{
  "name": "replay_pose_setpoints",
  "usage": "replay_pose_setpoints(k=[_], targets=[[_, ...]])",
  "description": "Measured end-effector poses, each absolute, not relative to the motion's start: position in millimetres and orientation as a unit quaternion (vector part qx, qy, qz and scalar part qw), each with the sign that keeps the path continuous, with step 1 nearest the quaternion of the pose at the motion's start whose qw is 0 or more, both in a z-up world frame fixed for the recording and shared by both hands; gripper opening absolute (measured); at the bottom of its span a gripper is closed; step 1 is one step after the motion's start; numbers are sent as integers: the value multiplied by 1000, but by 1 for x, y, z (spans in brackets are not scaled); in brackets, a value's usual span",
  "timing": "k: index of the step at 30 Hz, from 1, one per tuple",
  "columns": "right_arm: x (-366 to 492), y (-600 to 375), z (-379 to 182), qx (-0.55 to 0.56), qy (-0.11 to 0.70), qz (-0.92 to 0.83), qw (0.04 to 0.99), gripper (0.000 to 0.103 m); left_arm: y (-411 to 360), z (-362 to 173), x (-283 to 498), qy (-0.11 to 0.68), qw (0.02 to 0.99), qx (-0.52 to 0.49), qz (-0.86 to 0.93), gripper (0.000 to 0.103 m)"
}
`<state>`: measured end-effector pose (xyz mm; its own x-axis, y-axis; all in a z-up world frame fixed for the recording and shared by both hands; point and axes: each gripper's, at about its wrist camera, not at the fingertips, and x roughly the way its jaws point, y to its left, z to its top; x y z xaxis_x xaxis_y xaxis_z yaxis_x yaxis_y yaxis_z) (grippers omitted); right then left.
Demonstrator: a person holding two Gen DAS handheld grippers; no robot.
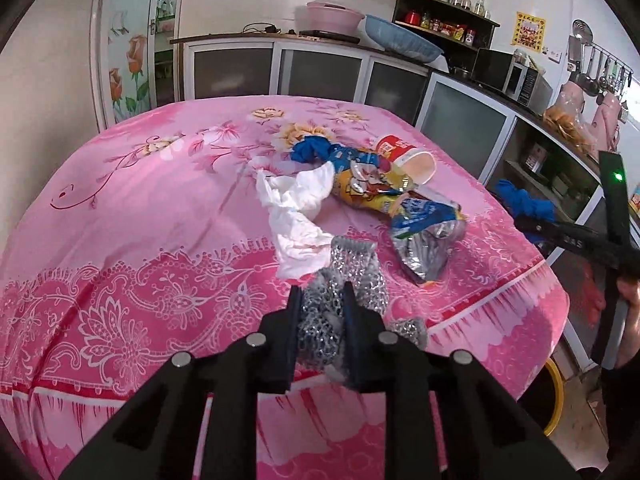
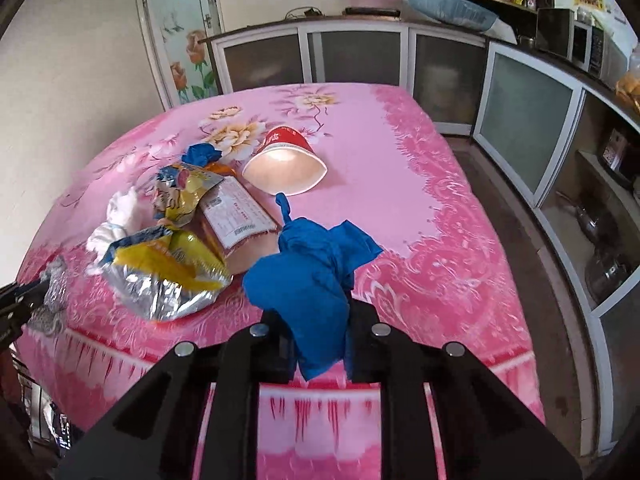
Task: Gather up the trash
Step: 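Grasp the silver mesh sleeves with the left tool while the right tool grasps the blue glove, then carry the mesh sleeves and blue glove over the bin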
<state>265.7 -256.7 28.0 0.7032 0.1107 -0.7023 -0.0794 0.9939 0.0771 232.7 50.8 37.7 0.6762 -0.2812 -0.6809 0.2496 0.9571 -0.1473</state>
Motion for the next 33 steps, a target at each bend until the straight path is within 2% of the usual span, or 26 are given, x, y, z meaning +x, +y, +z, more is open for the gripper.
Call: replay_pose_setpoints(k=[17,33], targets=[[168,-332,47,54,348,-12,936,16,-42,57,211,360,904,19,-230,19],[56,-437,55,83,291,-153,941,16,-198,65,193,337,866,52,-367,19]])
